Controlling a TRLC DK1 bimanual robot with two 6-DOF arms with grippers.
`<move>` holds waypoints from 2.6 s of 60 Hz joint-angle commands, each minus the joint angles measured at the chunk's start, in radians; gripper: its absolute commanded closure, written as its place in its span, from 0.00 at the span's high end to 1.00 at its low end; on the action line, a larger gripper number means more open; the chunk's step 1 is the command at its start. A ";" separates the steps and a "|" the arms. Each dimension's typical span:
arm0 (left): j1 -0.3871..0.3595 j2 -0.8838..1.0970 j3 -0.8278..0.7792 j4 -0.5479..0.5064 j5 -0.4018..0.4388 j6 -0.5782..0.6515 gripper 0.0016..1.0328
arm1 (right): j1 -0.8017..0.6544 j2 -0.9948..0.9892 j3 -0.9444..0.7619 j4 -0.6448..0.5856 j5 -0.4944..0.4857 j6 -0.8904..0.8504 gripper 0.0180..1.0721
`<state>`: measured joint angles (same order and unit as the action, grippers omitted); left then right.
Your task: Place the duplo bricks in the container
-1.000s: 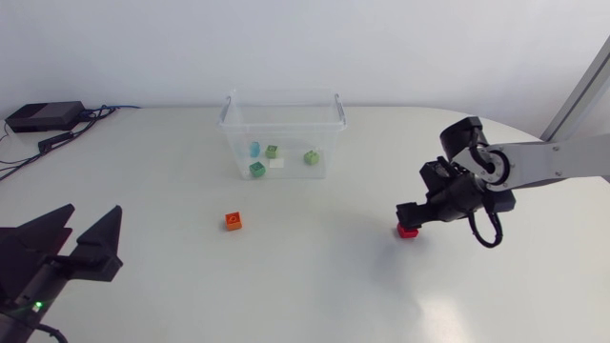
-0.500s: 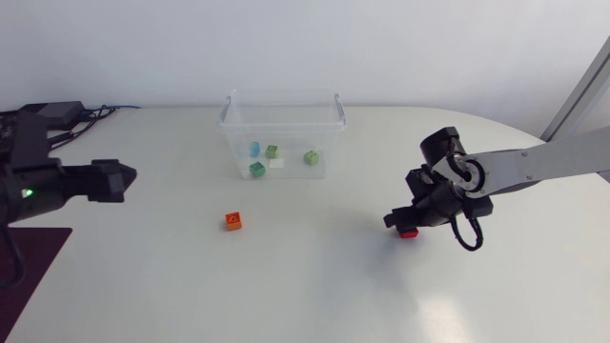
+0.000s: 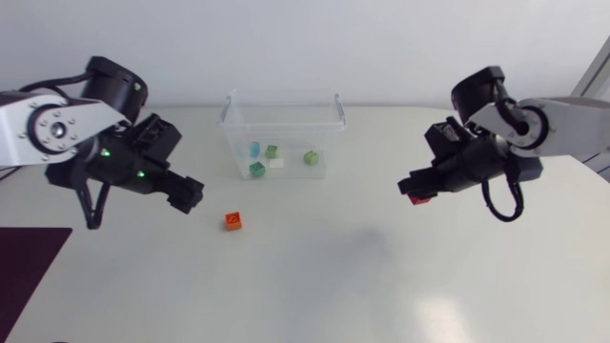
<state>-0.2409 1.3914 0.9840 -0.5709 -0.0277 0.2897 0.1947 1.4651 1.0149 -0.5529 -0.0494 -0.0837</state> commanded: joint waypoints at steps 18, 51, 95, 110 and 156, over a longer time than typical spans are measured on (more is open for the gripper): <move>0.064 0.299 0.047 0.143 0.244 0.482 0.89 | 0.127 -0.025 0.249 -0.142 -0.083 -0.044 0.25; 0.111 0.531 0.162 0.101 0.454 0.792 0.80 | 0.204 0.190 0.447 -0.084 -0.178 -0.093 0.26; 0.060 0.285 0.145 -0.021 0.617 0.755 0.27 | 0.195 0.563 0.870 0.102 -0.130 -0.076 0.27; 0.043 0.147 0.216 0.020 0.644 0.612 0.27 | 0.203 0.653 0.981 0.108 -0.093 -0.083 0.28; 0.066 0.403 0.475 0.571 0.460 0.109 0.27 | 0.213 0.238 0.462 0.219 -0.021 -0.103 0.96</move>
<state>-0.1623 1.7149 1.3895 -0.0158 0.4561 0.4438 0.4042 1.8065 1.5929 -0.3626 -0.0803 -0.1692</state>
